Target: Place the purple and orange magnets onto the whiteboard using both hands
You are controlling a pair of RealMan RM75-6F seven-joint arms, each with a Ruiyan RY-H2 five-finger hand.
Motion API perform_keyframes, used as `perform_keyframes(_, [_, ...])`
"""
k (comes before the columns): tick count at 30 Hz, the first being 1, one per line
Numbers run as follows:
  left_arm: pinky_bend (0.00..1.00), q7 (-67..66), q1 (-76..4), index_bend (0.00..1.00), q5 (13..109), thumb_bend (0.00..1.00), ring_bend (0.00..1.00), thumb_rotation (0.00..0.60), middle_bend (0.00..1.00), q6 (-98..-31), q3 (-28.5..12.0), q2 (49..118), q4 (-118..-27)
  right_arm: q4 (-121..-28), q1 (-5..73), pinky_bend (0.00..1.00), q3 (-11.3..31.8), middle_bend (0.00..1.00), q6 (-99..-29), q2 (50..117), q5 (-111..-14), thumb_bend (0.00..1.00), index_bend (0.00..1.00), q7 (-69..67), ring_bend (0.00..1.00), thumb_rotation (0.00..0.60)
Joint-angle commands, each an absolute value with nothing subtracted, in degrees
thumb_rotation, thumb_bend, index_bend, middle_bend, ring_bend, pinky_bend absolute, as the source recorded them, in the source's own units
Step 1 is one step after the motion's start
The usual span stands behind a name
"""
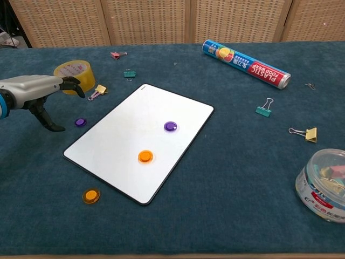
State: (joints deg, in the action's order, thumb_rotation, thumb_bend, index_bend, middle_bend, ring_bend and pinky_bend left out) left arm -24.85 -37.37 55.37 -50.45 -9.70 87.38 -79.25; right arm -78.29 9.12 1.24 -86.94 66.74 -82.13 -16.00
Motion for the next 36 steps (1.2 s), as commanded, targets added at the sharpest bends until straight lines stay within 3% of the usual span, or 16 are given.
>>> perform_keyframes(1, [0.0, -24.43, -37.83, 0.26, 54.79, 0.22, 0.0, 0.6, 0.0, -50.09, -9.5, 88.2, -78.6, -78.24, 8.96, 0.0, 1.48, 0.0, -86.56, 66.77, -82.27, 0.0, 0.24, -16.03, 0.0, 0.6])
perform_keyframes(21, [0.0, -24.69, -39.98, 0.39, 51.6, 0.29, 0.0, 0.6, 0.0, -50.42, -9.45, 90.52, -76.43, -78.73, 7.95, 0.0, 3.1, 0.0, -84.79, 66.67, -83.28, 0.0, 0.26, -16.5, 0.0, 0.6])
perform_keyframes(36, [0.0, -25.01, -41.04, 0.41, 50.17, 0.29, 0.0, 0.6, 0.0, -50.09, -9.21, 91.84, -74.86, -78.87, 7.64, 0.0, 3.7, 0.0, -83.8, 66.65, -83.65, 0.0, 0.27, -16.82, 0.0, 0.6])
